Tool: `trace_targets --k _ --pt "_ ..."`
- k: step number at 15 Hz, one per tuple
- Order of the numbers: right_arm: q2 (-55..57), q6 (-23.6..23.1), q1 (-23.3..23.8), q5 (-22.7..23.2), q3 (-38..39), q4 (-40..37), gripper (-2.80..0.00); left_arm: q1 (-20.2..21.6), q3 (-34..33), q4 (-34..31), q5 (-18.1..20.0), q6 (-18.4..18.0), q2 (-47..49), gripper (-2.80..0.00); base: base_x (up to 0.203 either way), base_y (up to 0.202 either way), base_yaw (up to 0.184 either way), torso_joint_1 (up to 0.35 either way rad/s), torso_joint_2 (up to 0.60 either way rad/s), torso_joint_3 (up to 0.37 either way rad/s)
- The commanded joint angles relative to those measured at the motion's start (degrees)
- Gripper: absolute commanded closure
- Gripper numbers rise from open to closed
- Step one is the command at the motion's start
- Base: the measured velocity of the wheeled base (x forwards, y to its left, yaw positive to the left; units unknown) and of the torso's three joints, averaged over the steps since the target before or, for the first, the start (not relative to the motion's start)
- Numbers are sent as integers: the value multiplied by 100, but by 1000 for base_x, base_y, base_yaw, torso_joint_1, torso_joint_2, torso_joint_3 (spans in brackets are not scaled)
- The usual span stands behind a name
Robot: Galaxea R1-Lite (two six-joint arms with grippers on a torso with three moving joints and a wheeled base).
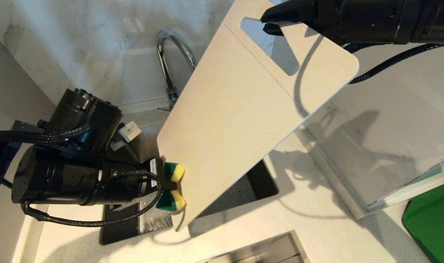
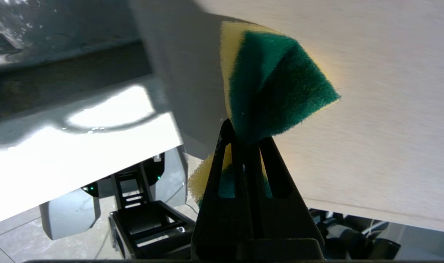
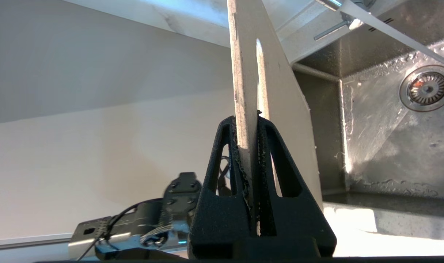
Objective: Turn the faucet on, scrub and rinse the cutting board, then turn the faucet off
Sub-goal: Scrub the cutting board underwater
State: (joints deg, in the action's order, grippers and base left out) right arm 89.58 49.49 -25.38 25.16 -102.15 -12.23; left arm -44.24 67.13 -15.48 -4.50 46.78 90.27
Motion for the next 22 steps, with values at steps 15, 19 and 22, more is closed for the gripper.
trace_targets --k 15,19,22 --pt "60 78 -2 15 2 10 0 432 913 -263 541 15 -689 0 0 0 0 0 0 0" --pt "255 61 7 -28 -50 62 0 -642 2343 -1263 -393 -204 51 0 0 0 0 0 0 0" --pt "351 52 10 -29 -217 127 0 -872 2550 -1521 -429 -362 20 0 0 0 0 0 0 0"
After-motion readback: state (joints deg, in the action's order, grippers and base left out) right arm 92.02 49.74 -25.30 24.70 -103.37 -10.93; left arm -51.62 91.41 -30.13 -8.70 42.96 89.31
